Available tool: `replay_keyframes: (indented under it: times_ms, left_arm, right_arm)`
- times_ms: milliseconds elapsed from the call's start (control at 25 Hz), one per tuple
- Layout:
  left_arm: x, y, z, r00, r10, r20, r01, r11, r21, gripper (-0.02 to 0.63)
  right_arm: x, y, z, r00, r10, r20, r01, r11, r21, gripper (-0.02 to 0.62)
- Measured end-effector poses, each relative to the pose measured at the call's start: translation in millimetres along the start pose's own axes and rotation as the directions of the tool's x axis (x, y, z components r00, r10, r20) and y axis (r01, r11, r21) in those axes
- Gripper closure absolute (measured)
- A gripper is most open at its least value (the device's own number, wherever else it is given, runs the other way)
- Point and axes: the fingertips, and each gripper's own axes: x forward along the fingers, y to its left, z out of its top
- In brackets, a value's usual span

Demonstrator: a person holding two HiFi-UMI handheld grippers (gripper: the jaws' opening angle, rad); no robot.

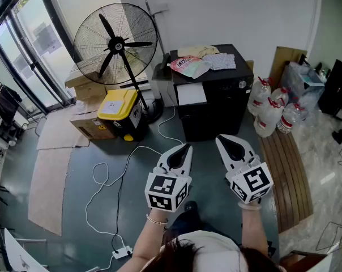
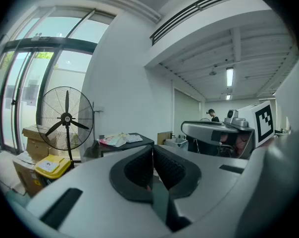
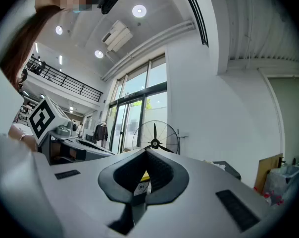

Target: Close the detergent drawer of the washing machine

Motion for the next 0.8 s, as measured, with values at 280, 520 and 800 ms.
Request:
replay_keyframes:
  times_ms: [280,520,800]
  left_arm:
    - [16.8,34.3,0.4,1.0,-0.012,0.003,0.012,1.0,-0.003,0.581]
    - [37.4,63.9,-4.1,0.999,-0.032,-0.004,0.032,0.999,-0.01,0.581]
    - [66.3,97.7,-4.7,0.998,-0.067,-0.006,0.067,0.998,-0.01,0.581]
  right_arm:
    - [33.9,-9.0,-4.4,1.0,-0.007,-0.005,0.007,1.0,-0.026,0.569]
    - [61.3,-24.7,-15.2,0.999,-0.036,-0.019,0.036,0.999,-0.001,0.569]
    - [96.9,-44.3,-26.2,0.996,-0.086,-0.028,0.086,0.996,0.023,0.569]
